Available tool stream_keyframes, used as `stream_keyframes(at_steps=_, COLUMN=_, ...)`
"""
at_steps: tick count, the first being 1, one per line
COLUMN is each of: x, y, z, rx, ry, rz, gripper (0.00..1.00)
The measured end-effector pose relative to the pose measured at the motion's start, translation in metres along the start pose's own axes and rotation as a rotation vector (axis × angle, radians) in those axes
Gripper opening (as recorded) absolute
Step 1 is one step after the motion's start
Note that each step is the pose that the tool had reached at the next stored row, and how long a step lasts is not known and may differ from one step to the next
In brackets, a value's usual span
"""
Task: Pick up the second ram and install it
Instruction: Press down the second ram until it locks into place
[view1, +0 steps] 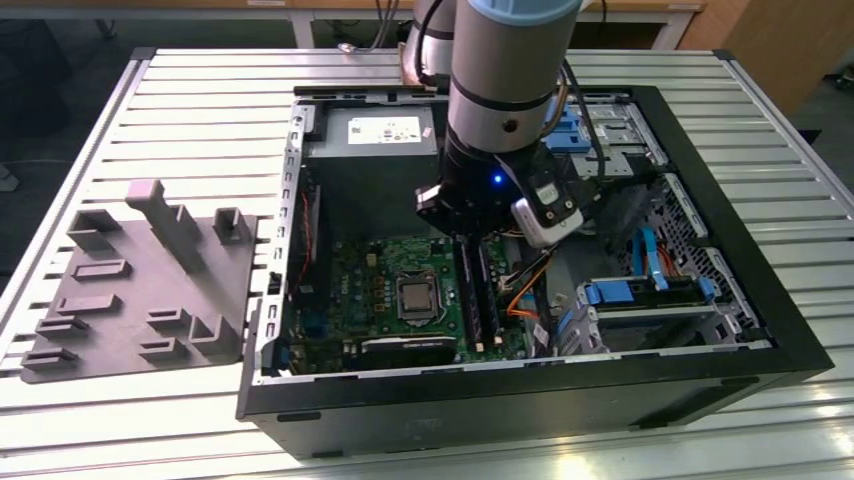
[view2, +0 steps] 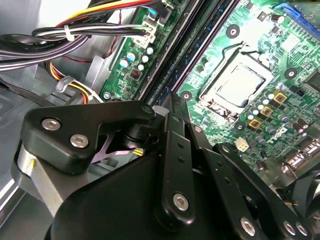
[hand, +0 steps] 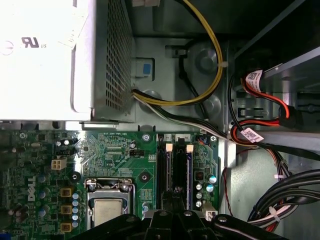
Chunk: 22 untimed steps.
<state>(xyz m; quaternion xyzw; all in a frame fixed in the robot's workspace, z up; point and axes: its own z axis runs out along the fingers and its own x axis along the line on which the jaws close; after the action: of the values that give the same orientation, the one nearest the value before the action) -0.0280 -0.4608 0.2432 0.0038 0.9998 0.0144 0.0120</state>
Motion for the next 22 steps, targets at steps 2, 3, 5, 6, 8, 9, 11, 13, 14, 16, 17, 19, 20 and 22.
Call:
stream_keyframes(at_steps=2, x=0.0000, y=-0.0006, z=0.0000, rx=0.0000, ry=0.0000, rz=0.000, gripper=0.11)
stream_keyframes(at_steps=3, x=0.0000, y=-0.0009, z=0.0000, rx=-0.0001, ry=0.0000, rz=0.000, gripper=0.11)
stream_keyframes(at_steps=5, x=0.0000, y=-0.0017, z=0.0000, rx=0.0000, ry=-0.0001, rz=0.000, gripper=0.11)
stream_keyframes(at_steps=6, x=0.0000, y=-0.0020, z=0.0000, rx=-0.0001, ry=-0.0001, rz=0.000, gripper=0.11)
stream_keyframes(at_steps=8, x=0.0000, y=-0.0028, z=0.0000, rx=0.0000, ry=0.0000, rz=0.000, gripper=0.11)
stream_keyframes(at_steps=9, x=0.0000, y=-0.0032, z=0.0000, rx=-0.0001, ry=0.0000, rz=0.000, gripper=0.11)
stream_keyframes(at_steps=11, x=0.0000, y=-0.0039, z=0.0000, rx=-0.0001, ry=0.0000, rz=0.000, gripper=0.11)
stream_keyframes(at_steps=13, x=-0.0001, y=-0.0044, z=-0.0001, rx=0.0000, ry=0.0000, rz=0.000, gripper=0.11)
stream_keyframes(at_steps=14, x=0.0000, y=-0.0047, z=-0.0001, rx=0.0000, ry=0.0000, rz=0.000, gripper=0.11)
stream_keyframes(at_steps=16, x=0.0000, y=-0.0052, z=-0.0001, rx=0.0000, ry=0.0000, rz=0.000, gripper=0.11)
stream_keyframes(at_steps=17, x=0.0000, y=-0.0054, z=-0.0001, rx=0.0000, ry=0.0000, rz=0.000, gripper=0.11)
stream_keyframes(at_steps=19, x=0.0000, y=-0.0060, z=-0.0001, rx=-0.0001, ry=0.0000, rz=0.000, gripper=0.11)
stream_keyframes(at_steps=20, x=-0.0001, y=-0.0063, z=-0.0001, rx=0.0000, ry=-0.0001, rz=0.000, gripper=0.11)
stream_keyframes(at_steps=22, x=-0.0001, y=-0.0071, z=-0.0001, rx=0.0000, ry=-0.0001, rz=0.000, gripper=0.11)
